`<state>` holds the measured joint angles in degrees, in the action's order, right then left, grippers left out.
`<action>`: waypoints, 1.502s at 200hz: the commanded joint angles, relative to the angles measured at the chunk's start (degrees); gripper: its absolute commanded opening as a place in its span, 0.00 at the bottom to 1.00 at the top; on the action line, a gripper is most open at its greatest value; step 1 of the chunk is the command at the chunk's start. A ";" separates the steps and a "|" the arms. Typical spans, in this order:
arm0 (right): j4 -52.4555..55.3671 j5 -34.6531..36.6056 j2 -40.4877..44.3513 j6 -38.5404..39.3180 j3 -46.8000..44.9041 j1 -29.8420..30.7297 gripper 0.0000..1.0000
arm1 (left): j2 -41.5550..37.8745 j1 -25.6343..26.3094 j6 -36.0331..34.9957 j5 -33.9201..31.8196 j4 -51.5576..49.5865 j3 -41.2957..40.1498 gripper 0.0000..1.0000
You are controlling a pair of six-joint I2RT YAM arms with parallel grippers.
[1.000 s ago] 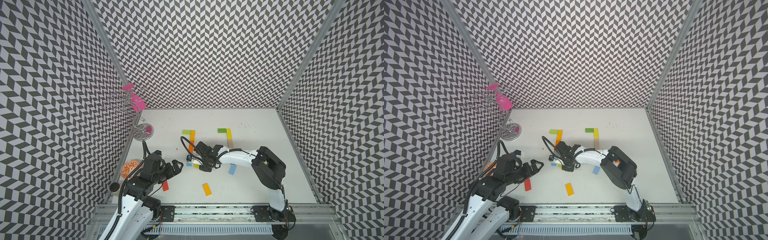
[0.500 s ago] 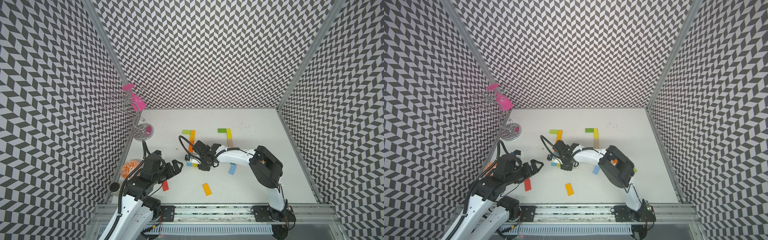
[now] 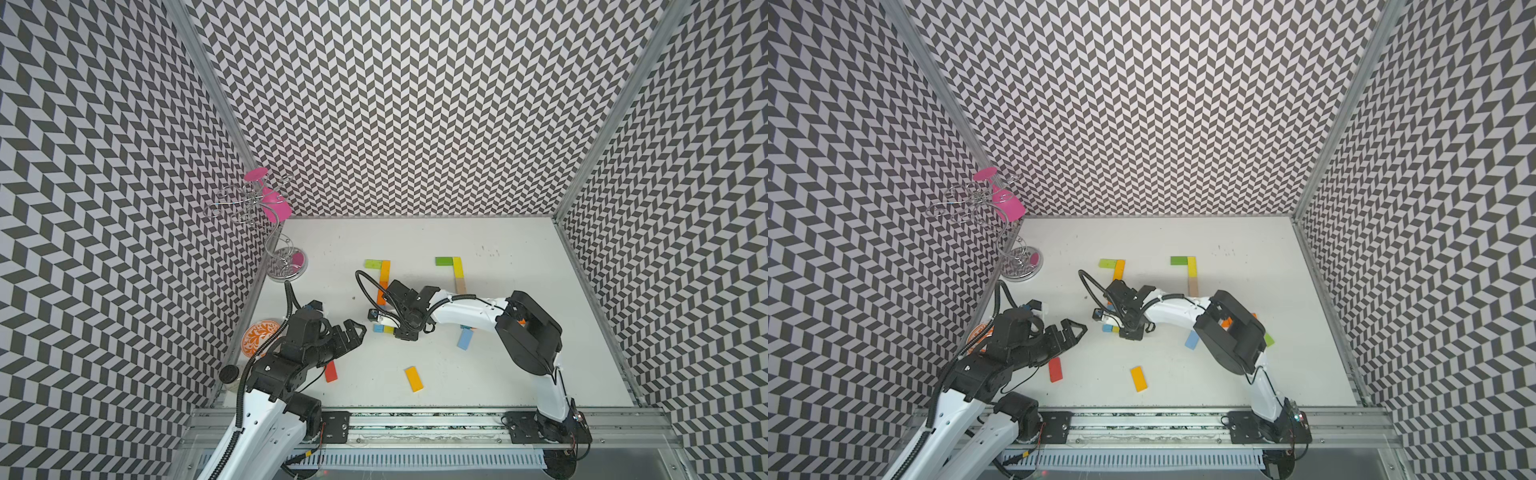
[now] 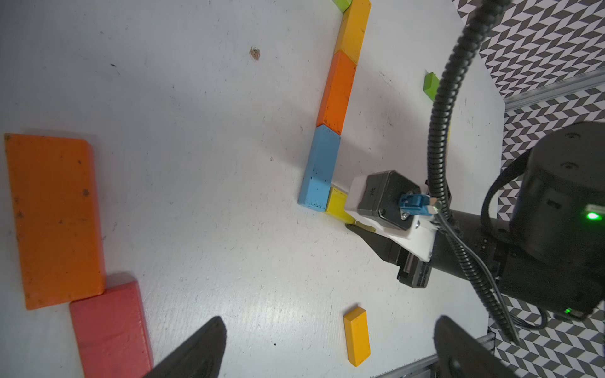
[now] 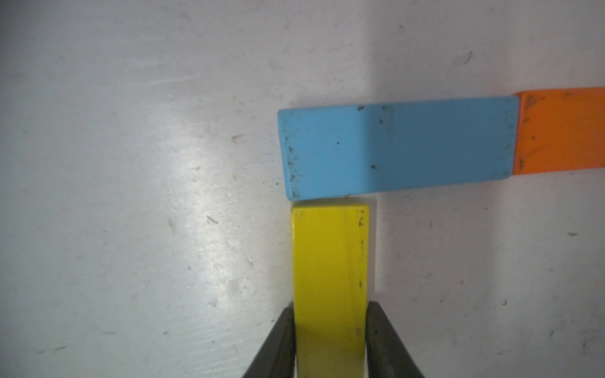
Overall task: Assemble a giraffe with building blocks
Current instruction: Assemble the building block at the center of the board.
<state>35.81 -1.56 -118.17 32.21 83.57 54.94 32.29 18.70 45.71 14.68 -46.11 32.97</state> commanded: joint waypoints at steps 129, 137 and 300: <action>1.89 -1.69 -2.68 2.50 2.48 0.44 0.33 | 0.01 -0.15 -0.86 -0.96 -0.05 0.51 0.99; 1.98 -1.77 -2.61 2.75 2.39 0.45 0.33 | 0.05 -0.15 -0.89 -1.00 -0.12 0.56 0.99; 2.00 -0.35 -0.65 4.18 2.84 0.55 0.53 | 0.40 -0.15 -0.98 -1.40 -0.25 0.92 1.00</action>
<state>37.30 -2.04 -119.28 35.83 85.78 55.07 32.75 18.70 45.10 14.59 -46.11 32.97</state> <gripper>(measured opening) 0.506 0.994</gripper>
